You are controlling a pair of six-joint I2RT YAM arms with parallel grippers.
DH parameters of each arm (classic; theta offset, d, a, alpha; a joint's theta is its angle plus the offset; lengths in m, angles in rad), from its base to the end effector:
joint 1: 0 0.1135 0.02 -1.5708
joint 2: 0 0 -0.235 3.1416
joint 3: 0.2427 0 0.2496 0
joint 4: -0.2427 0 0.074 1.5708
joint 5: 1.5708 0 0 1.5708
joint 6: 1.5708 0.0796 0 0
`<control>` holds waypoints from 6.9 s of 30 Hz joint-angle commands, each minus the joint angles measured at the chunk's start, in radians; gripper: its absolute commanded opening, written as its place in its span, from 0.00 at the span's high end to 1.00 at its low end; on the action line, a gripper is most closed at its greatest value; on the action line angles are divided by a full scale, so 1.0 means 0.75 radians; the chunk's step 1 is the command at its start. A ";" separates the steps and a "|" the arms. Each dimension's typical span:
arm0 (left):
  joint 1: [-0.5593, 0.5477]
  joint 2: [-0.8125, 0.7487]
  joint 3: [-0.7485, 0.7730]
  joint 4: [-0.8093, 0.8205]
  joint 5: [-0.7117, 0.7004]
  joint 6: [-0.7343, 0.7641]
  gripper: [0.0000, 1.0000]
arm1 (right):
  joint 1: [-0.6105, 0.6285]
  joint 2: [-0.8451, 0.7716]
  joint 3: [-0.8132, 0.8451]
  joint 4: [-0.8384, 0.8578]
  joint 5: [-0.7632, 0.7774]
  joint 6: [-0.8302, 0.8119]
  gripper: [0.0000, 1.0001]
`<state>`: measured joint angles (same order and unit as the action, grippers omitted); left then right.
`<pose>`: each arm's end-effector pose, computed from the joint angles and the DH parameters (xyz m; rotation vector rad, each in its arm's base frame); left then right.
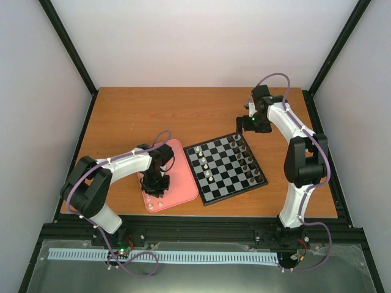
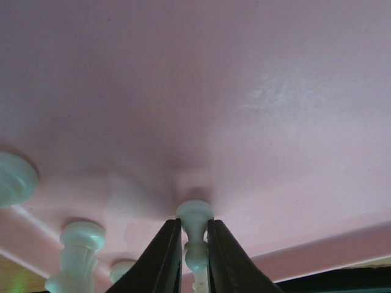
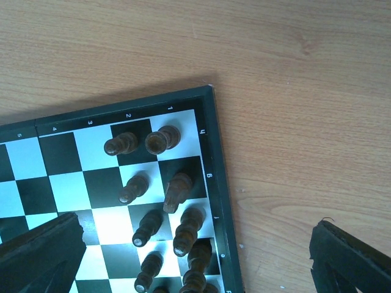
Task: Set up the chess pieces on the board
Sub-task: Pick up the chess piece from the storage box, then place the chess piece on the chessboard, then pick up the chess piece from the storage box, then place the chess piece on the chessboard.
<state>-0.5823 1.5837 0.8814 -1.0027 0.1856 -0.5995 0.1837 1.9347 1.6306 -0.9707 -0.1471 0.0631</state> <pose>0.1810 -0.1368 0.0869 0.0434 -2.9246 0.1166 0.3885 0.0840 0.1717 -0.2033 2.8476 0.2611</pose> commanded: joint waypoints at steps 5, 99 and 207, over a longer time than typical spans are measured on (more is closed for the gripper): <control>0.007 0.027 0.034 0.009 -0.007 0.022 0.97 | -0.009 -0.012 0.022 0.002 0.000 -0.019 0.00; -0.313 0.086 0.832 -0.452 -0.169 0.122 0.13 | -0.010 -0.023 0.003 -0.003 0.020 -0.015 0.00; -0.643 0.781 1.223 -0.268 -0.022 0.255 0.97 | -0.004 -0.039 -0.091 0.029 0.035 -0.029 0.00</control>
<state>-1.0622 2.1548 1.7504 -1.2259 0.1928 -0.4286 0.1837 1.9205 1.5681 -0.9672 -0.1234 0.0486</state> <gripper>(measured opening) 0.070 1.000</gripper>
